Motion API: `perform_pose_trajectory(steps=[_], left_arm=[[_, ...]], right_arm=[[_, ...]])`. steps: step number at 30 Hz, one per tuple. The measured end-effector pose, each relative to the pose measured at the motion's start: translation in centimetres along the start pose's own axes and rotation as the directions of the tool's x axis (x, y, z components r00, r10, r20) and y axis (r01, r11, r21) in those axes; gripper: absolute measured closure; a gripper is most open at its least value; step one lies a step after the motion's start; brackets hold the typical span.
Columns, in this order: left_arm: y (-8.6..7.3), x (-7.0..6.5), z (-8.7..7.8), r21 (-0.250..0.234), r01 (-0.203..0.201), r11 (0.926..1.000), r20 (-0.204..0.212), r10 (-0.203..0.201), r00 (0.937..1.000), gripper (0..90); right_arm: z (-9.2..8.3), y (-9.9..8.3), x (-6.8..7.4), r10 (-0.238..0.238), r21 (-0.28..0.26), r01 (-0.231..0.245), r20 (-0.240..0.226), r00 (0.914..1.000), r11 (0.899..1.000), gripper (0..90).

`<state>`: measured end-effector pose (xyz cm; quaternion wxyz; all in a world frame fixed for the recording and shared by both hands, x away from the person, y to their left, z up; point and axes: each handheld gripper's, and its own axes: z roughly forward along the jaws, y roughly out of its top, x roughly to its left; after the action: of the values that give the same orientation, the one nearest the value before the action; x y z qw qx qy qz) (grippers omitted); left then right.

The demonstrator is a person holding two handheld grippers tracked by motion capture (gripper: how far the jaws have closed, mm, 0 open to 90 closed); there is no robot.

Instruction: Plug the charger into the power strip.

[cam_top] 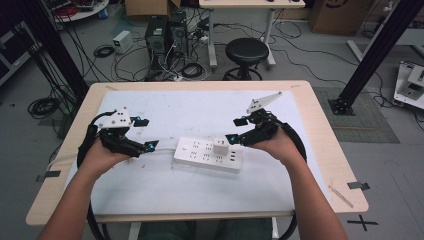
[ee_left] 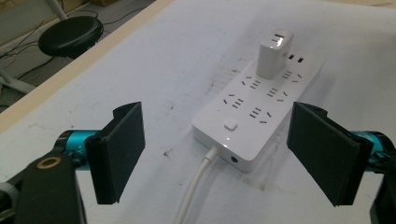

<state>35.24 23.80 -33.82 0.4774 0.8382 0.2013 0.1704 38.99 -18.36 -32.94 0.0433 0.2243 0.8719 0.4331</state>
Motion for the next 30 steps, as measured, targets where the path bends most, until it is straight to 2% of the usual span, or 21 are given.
perform_pose_trajectory(steps=[3, 7, 14, 20, 30], left_arm=[[0.1, 0.1, 0.0, -0.016, -0.006, 0.9999, 0.009, 0.006, 0.9999, 19.2], [0.1, -0.2, 0.1, -0.027, -0.009, 0.9996, 0.017, 0.009, 0.9998, 19.2], [-0.2, -0.4, -0.1, -0.037, 0.0, 0.9993, 0.01, 0.001, 0.9999, 19.2], [-0.1, -0.5, -0.4, -0.041, 0.001, 0.9992, -0.005, -0.002, 1.0, 19.1], [-0.2, -0.1, -0.5, -0.046, 0.01, 0.9989, -0.018, -0.011, 0.9998, 19.2]], right_arm=[[-0.9, -0.9, 0.1, 0.019, -0.031, -0.019, 0.011, 0.9998, 0.999, 21.8], [-1.9, -2.3, 0.0, 0.04, -0.068, -0.038, 0.028, 0.9988, 0.997, 21.4], [-3.0, -4.3, -0.4, 0.075, -0.089, -0.071, 0.048, 0.996, 0.994, 20.9], [-3.5, -4.6, -0.4, 0.075, -0.109, -0.068, 0.058, 0.9955, 0.992, 20.9], [-3.1, -3.8, -0.4, 0.061, -0.094, -0.055, 0.06, 0.9963, 0.994, 20.9]])
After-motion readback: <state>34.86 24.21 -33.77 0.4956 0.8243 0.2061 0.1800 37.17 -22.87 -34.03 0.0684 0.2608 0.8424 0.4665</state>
